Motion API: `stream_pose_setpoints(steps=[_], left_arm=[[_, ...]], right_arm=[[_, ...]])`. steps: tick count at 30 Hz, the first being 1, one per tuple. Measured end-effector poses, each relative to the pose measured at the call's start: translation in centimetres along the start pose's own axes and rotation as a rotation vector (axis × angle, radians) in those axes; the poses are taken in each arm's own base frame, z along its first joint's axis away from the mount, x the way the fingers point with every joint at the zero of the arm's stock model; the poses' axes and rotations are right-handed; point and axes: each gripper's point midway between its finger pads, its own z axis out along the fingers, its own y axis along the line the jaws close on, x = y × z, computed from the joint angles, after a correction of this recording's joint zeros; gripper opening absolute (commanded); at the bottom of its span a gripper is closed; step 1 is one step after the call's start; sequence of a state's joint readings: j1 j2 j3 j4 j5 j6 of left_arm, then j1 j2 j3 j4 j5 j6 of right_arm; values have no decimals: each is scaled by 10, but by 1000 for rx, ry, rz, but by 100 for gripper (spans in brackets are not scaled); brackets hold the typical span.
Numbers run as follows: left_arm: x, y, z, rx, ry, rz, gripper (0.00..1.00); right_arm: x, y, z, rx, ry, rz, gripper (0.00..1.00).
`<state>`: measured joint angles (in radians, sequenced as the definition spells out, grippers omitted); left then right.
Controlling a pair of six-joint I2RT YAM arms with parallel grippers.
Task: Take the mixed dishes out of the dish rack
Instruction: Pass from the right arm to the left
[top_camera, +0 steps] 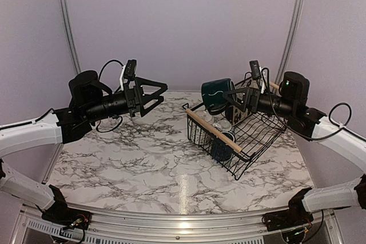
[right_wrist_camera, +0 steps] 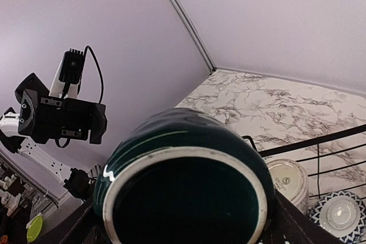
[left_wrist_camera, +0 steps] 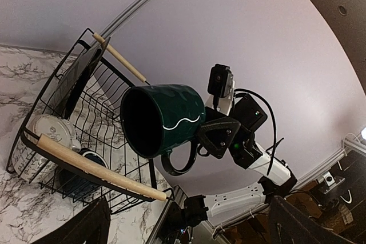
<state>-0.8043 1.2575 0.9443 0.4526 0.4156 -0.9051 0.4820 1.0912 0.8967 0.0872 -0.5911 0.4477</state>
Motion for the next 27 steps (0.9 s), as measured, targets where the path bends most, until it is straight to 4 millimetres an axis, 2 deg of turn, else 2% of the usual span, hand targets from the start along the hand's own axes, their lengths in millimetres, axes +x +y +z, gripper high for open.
stream_pose_setpoints(steps=[5, 8, 13, 16, 19, 23, 27], left_arm=[[-1, -6, 4, 53, -8, -22, 99], [0, -5, 11, 73, -3, -46, 99], [18, 3, 30, 93, 53, -93, 99], [27, 2, 40, 115, 79, -118, 95], [29, -7, 44, 162, 80, -131, 89], [27, -21, 47, 241, 66, -142, 75], [28, -24, 56, 295, 64, -180, 60]], right_arm=[[11, 1, 7, -51, 12, 48, 16], [14, 10, 14, -91, 18, 57, 15], [27, 28, 29, -158, 47, 64, 15], [34, 34, 37, -188, 64, 72, 14], [35, 38, 41, -214, 67, 82, 14], [35, 44, 41, -251, 55, 85, 14], [36, 46, 40, -273, 48, 90, 14]])
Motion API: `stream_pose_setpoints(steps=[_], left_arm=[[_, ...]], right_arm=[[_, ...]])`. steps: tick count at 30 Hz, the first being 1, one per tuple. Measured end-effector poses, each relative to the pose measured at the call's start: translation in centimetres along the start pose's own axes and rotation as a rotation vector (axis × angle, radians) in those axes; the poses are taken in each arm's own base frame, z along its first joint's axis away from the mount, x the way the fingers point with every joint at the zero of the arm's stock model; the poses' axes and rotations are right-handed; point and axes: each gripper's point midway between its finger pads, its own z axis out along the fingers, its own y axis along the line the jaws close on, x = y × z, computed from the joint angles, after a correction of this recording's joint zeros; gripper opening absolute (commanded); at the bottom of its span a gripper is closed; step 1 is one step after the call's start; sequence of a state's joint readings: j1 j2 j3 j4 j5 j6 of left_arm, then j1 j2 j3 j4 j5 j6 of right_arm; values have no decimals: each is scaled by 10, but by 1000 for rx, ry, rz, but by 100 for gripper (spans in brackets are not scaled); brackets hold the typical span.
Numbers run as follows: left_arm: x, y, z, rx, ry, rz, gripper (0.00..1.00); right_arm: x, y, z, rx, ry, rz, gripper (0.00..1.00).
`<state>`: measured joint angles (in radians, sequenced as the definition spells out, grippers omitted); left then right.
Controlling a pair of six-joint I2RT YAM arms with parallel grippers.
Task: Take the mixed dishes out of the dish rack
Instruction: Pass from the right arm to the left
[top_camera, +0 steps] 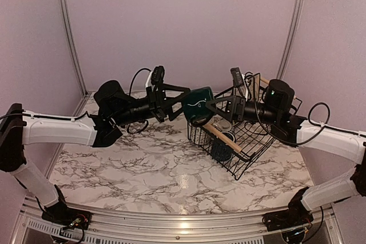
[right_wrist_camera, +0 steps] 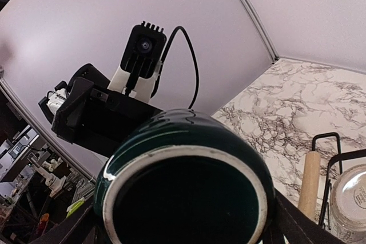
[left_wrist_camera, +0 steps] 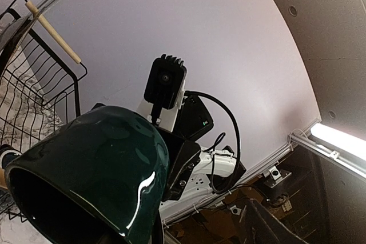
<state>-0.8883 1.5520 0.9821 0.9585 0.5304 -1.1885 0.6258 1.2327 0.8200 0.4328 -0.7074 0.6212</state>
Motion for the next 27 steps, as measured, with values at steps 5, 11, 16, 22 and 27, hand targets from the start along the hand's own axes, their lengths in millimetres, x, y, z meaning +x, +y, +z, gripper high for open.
stream_pose_setpoints(steps=[5, 11, 16, 22, 27], left_arm=[[4, 7, 12, 47, 13, -57, 37], [6, 10, 15, 67, 20, -97, 22], [6, 9, 15, 74, 21, -110, 8], [8, 3, 16, 95, 41, -94, 0], [9, 2, 18, 96, 53, -80, 0]], right_arm=[[3, 2, -1, -15, 2, 2, 14], [3, 7, -3, -32, 3, -7, 15], [3, 11, -4, -46, 1, -20, 21], [6, 16, -6, -70, 12, -25, 34], [6, 17, -7, -69, 8, -39, 76]])
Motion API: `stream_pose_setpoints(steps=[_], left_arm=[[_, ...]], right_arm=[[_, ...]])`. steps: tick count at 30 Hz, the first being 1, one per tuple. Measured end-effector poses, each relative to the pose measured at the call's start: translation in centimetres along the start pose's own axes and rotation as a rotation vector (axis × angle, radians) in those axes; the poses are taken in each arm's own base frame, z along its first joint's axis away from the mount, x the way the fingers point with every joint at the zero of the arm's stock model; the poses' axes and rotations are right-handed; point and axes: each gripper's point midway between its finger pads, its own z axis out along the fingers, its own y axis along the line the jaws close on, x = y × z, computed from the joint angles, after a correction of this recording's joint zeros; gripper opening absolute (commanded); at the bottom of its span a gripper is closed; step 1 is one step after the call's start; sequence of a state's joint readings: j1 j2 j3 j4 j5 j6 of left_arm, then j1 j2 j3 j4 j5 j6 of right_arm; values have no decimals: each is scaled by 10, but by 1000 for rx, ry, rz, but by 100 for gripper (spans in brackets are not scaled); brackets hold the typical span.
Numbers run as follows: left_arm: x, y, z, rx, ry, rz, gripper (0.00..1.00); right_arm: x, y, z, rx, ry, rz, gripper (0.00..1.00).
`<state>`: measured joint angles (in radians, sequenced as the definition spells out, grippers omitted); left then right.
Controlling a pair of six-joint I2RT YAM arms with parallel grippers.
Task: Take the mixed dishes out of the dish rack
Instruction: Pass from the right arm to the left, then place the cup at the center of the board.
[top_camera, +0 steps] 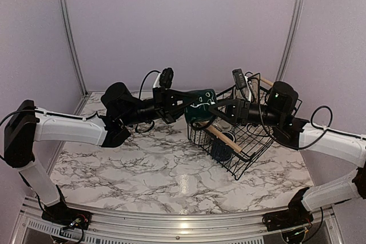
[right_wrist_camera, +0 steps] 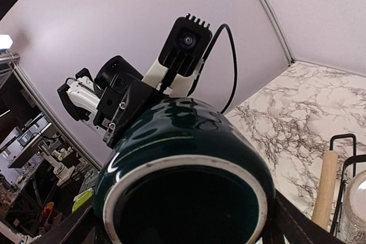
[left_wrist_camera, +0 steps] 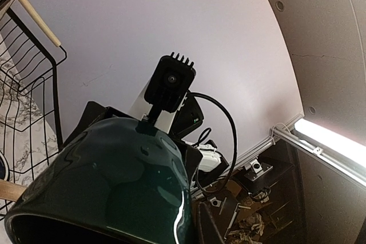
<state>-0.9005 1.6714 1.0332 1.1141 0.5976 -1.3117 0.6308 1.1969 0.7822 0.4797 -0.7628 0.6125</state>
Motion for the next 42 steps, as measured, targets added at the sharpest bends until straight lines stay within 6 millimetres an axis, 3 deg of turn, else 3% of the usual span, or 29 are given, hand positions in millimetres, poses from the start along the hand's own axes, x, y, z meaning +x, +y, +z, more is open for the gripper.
stream_pose_setpoints(steps=[1, 3, 10, 16, 21, 28, 35, 39, 42], left_arm=[[1, 0, 0, -3, 5, 4, 0], [0, 2, 0, -18, 10, 15, 0], [-10, 21, -22, -235, -1, 65, 0], [-25, 25, -60, -471, -57, 166, 0], [-24, 53, -101, -772, -56, 207, 0], [6, 107, -176, -1218, 44, 202, 0], [51, 149, -196, -1437, 227, 185, 0], [65, 177, -208, -1562, 328, 166, 0], [74, 186, -210, -1604, 374, 160, 0]], right_arm=[[0, 0, 0, 3, 2, -4, 89], [2, -1, -1, 11, 7, -9, 98], [-3, -13, -9, 132, -15, -42, 98], [-3, -29, -14, 239, 2, -46, 99], [-8, -43, -19, 356, 20, -66, 99], [-16, -62, -32, 527, 52, -114, 98], [-14, -82, -46, 670, 94, -127, 98], [-10, -88, -51, 706, 110, -121, 98], [-6, -91, -54, 729, 122, -115, 98]])
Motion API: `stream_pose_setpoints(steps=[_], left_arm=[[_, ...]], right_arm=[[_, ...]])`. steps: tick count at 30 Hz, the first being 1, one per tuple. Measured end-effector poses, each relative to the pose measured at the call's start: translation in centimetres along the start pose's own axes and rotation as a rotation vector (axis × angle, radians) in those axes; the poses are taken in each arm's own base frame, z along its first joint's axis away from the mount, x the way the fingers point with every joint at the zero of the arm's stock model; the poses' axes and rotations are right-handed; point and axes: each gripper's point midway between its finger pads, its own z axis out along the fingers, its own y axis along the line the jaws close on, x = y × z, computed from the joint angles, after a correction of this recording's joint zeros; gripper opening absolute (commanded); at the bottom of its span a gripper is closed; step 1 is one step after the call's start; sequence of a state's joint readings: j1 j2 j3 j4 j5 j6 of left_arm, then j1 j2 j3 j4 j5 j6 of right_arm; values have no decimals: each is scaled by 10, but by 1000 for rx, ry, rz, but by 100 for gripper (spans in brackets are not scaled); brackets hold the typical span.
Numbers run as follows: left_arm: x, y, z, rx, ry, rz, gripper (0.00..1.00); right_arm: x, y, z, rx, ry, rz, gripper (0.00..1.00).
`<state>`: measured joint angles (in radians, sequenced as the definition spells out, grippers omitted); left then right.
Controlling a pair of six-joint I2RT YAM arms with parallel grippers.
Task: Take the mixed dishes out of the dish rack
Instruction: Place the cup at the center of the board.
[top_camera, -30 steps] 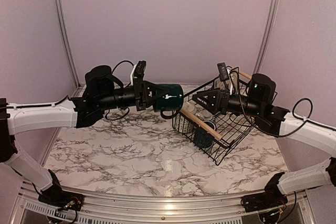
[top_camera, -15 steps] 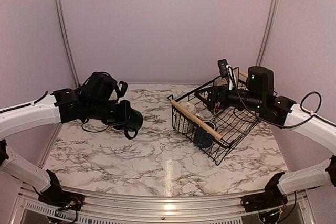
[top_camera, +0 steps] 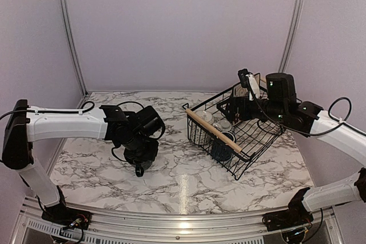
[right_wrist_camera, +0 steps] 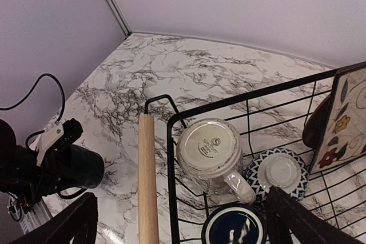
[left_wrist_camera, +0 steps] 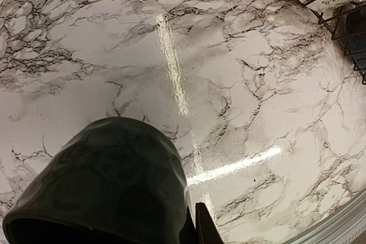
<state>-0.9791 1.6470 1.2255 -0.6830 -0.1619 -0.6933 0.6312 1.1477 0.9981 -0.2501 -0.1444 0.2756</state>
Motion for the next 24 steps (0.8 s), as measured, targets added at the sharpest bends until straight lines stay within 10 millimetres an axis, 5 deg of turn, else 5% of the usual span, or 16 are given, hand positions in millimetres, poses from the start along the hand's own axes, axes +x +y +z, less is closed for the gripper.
stream_pose_setpoints(steps=[7, 13, 24], left_arm=[[23, -29, 4, 10, 43, 61, 0], [39, -28, 26, -38, 100, 81, 1], [38, -30, 31, -75, 86, 112, 41]], right_arm=[[5, -17, -2, 100, 31, 5, 99], [3, -31, 0, 192, 66, -11, 99], [7, -51, -7, 318, 112, -37, 98]])
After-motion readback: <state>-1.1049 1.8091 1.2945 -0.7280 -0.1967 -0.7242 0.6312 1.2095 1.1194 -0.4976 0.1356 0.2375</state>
